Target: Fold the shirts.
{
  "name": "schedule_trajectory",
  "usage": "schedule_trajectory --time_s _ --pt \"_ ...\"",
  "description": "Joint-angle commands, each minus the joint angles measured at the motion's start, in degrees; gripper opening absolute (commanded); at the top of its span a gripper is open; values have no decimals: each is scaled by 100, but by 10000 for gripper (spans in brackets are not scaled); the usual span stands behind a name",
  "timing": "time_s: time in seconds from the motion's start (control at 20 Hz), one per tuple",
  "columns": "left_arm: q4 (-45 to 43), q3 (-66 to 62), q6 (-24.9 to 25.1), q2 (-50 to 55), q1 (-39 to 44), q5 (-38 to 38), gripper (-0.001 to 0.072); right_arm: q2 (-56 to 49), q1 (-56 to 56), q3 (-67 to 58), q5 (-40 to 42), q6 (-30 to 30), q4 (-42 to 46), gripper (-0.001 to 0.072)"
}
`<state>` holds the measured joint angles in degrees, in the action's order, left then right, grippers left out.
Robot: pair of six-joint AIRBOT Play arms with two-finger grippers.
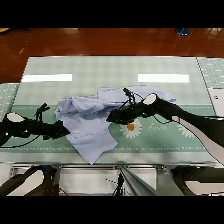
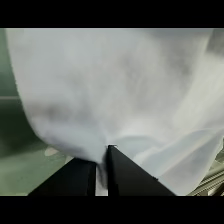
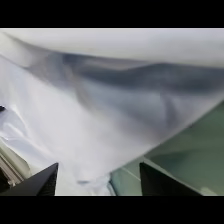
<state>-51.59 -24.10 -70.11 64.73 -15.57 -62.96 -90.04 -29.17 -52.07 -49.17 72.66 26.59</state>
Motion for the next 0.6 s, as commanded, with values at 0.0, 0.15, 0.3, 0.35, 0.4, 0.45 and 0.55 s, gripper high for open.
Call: schedule_trajectory --time_s 0.0,0.15,0.3,0.35,0.4,0.45,0.55 --pt "15 0 -17 0 2 -2 98 -144 -260 4 411 81 -308 588" --pt "13 0 48 0 2 -2 21 -278 -385 4 669 81 -520 478" --pt "15 -22 118 -9 0 -22 20 -271 -389 -2 846 76 -723 135" --pt "15 -81 160 -24 0 -79 20 -232 -382 -13 748 57 -723 32" --pt "15 -197 216 -66 0 -212 20 -144 -385 -13 647 -13 -708 21" --pt "15 -361 262 -144 0 -378 20 0 -382 -13 492 -179 -684 20" --pt "15 -868 262 -476 0 -713 19 450 -382 -13 271 -289 -404 20"
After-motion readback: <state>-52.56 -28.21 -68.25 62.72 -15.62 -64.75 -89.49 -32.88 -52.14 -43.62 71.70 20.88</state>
